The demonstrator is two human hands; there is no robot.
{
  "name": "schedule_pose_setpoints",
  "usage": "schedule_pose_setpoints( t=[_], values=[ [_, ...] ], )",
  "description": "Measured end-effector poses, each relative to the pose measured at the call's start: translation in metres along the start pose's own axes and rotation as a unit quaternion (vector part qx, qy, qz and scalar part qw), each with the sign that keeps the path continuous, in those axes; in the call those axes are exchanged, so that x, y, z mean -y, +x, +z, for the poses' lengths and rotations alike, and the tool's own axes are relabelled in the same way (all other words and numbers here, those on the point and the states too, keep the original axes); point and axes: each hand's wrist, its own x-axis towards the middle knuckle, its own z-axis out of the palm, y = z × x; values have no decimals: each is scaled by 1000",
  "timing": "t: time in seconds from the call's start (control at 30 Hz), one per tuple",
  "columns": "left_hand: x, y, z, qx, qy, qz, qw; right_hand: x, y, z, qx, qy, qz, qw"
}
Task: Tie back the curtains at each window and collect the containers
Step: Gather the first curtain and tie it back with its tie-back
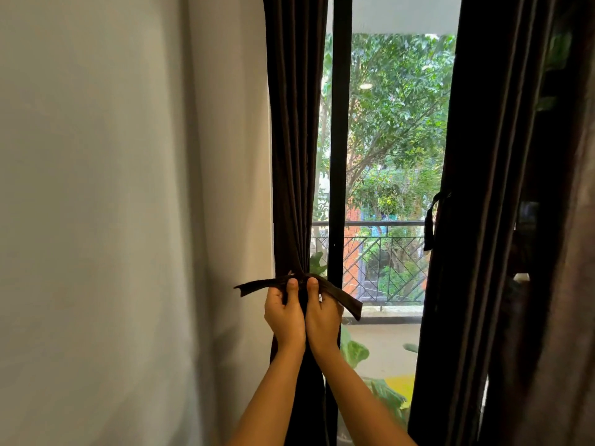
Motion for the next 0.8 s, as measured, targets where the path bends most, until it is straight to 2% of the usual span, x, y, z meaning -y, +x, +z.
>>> schedule_pose_setpoints(
  t=[0.17,0.4,0.8],
  values=[
    [6,8,0,-26,63,59,996,-2,7,5,-20,-28,-24,999],
    [10,19,5,-4,111,59,992,-3,15,7,-20,-57,-18,998],
    [5,20,12,30,121,69,990,0,23,6,-13,-74,-17,997]
  ],
)
